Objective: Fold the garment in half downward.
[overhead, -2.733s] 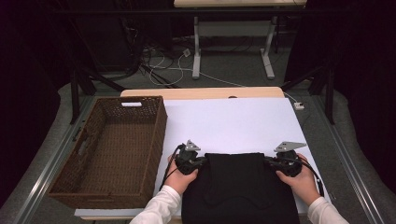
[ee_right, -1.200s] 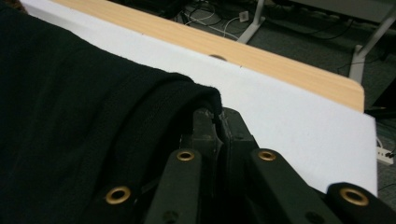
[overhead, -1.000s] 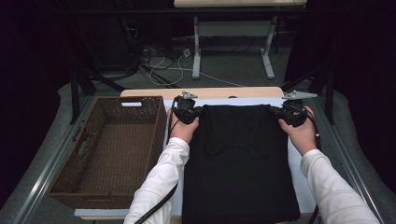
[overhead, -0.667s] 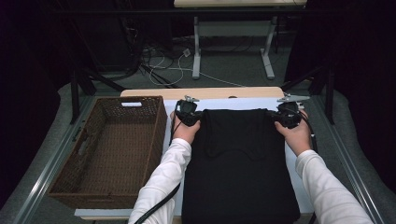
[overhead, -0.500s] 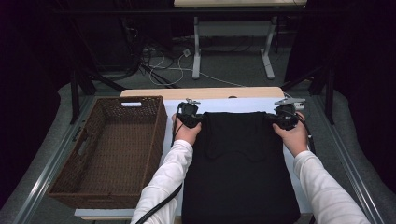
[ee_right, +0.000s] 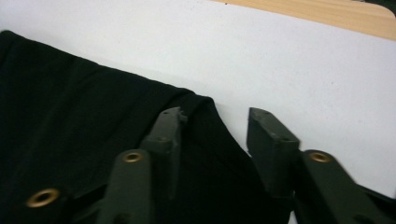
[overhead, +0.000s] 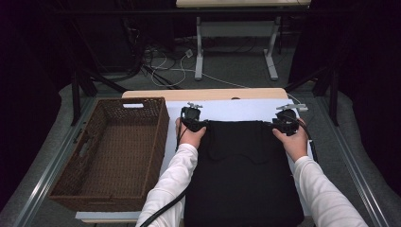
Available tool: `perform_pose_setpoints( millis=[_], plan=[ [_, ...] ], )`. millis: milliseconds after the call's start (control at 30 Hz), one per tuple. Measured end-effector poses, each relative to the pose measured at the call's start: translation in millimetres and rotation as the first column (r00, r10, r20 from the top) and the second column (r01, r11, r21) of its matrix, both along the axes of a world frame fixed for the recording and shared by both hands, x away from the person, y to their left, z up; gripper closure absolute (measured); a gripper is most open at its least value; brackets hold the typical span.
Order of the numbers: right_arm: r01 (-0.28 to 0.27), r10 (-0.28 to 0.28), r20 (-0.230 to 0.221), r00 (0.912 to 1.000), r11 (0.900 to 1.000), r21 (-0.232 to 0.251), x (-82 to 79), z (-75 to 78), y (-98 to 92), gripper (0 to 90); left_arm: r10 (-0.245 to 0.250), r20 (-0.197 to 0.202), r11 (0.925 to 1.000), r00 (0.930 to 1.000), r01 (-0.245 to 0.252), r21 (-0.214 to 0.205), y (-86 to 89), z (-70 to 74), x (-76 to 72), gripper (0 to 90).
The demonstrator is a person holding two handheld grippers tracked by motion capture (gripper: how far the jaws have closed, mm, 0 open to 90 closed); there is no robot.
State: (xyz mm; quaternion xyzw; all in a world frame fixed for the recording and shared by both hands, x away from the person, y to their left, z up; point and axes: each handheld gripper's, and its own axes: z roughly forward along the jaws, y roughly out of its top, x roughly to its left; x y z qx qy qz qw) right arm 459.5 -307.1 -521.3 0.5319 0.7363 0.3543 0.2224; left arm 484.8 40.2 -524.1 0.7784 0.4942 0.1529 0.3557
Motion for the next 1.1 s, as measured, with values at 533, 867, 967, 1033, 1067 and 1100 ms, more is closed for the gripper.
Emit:
perform_pose_setpoints(
  millis=[533, 867, 967, 1033, 1067, 1100],
  plan=[
    [-0.065, 0.066, 0.04, 0.997, 0.9977, -0.021, -47.3, 16.2, 15.1, 37.8, -0.153, -0.033, 0.9788, 0.9876, 0.147, -0.143, -9.3, 11.7, -45.1, 36.4],
    [-0.111, 0.108, 0.088, 0.9903, 0.9932, 0.036, -98.0, 22.8, 20.6, 33.5, -0.231, 0.008, 0.9673, 0.973, 0.23, -0.106, -9.8, 11.7, -83.3, 33.3],
    [-0.107, 0.104, 0.076, 0.9916, 0.9938, 0.029, -103.5, 15.4, 23.2, 33.7, -0.223, -0.01, 0.9681, 0.9747, 0.22, -0.119, -11.0, 4.0, -87.5, 32.0],
    [-0.106, 0.104, 0.063, 0.9926, 0.9941, 0.027, -104.7, 8.6, 24.1, 33.7, -0.213, -0.016, 0.9707, 0.9769, 0.21, -0.117, -11.9, -1.5, -88.9, 30.8],
    [-0.103, 0.102, 0.043, 0.9939, 0.9944, 0.024, -105.1, 5.4, 25.1, 33.5, -0.212, -0.015, 0.9713, 0.9772, 0.209, -0.114, -13.1, -4.5, -90.1, 29.8],
    [-0.101, 0.1, 0.041, 0.9941, 0.9948, 0.015, -105.3, 0.8, 25.7, 33.4, -0.216, -0.016, 0.9703, 0.9762, 0.213, -0.115, -13.8, -6.2, -90.8, 29.8]
  ],
)
